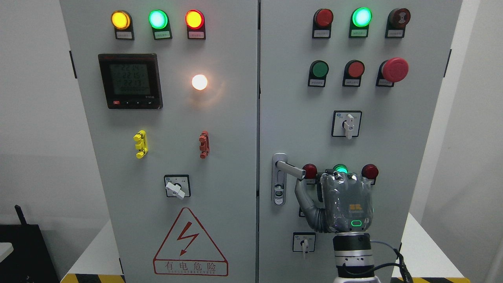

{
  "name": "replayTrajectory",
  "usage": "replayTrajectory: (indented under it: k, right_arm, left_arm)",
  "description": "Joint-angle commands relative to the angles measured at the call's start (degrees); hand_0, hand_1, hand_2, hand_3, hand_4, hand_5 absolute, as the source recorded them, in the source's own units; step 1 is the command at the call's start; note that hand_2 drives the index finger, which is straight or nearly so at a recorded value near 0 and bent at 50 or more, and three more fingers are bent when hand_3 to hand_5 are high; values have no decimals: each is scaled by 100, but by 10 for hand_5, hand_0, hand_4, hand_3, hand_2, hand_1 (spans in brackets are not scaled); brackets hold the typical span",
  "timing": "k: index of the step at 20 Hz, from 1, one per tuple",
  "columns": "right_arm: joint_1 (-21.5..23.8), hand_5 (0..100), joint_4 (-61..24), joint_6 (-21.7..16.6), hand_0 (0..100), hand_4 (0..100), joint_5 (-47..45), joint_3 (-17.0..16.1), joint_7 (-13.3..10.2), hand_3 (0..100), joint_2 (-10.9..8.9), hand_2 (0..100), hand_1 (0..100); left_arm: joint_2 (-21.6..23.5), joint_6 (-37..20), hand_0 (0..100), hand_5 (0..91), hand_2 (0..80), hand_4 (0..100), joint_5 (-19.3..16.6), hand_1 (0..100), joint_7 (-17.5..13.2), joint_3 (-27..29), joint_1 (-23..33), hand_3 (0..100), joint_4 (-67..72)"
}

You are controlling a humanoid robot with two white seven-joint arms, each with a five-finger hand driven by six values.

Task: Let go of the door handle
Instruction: 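Open the right hand and move it off the handle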

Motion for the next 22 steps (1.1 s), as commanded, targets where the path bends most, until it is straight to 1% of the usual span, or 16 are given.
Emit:
replayTrajectory:
  k: [1, 3, 5, 9, 11, 13, 16, 19, 21, 22]
  right_arm:
    - [27, 1000, -37, -10, 567, 1000, -10, 20, -11, 1000, -12, 1000, 50]
    - [27, 1000, -46, -89, 567, 1000, -10, 20, -28, 1000, -12, 1000, 50]
    - [45, 1000, -81, -89, 567, 1000, -10, 29, -63, 1000, -21, 1000, 50]
    - [115, 1000, -134, -177, 567, 1000, -10, 29, -90, 1000, -126, 1000, 50]
    - [176, 1000, -134, -291, 566, 1000, -10, 20, -90, 1000, -144, 1000, 51]
    - [194, 1000, -143, -300, 566, 1000, -10, 20, -99, 1000, -144, 1000, 51]
    - [282, 1000, -187, -353, 566, 1000, -10, 29, -213, 1000, -187, 1000, 51]
    - [334, 1000, -248, -379, 565, 1000, -10, 29, -222, 1000, -214, 1000, 53]
    - [370, 1000, -292, -397, 565, 1000, -10, 29, -230, 1000, -266, 1000, 53]
    - [379, 1000, -318, -458, 564, 1000, -10, 29, -231, 1000, -284, 1000, 53]
  left_arm:
    - [0, -3, 120, 0, 0, 0, 0, 389, 0, 9, -18, 0, 53]
    - [0, -3, 120, 0, 0, 0, 0, 389, 0, 9, -18, 0, 53]
    - [0, -3, 120, 0, 0, 0, 0, 389, 0, 9, -18, 0, 53]
    - [0, -3, 120, 0, 0, 0, 0, 389, -8, 9, -18, 0, 53]
    - [0, -3, 120, 0, 0, 0, 0, 389, 0, 9, -18, 0, 53]
    - [0, -3, 120, 0, 0, 0, 0, 389, 0, 9, -18, 0, 53]
    - [0, -3, 120, 0, 0, 0, 0, 389, 0, 9, -18, 0, 53]
    - [0, -3, 120, 0, 0, 0, 0, 389, 0, 9, -18, 0, 53]
    - [0, -3, 120, 0, 0, 0, 0, 389, 0, 9, -18, 0, 53]
    - [0, -3, 120, 0, 0, 0, 0, 389, 0, 9, -18, 0, 53]
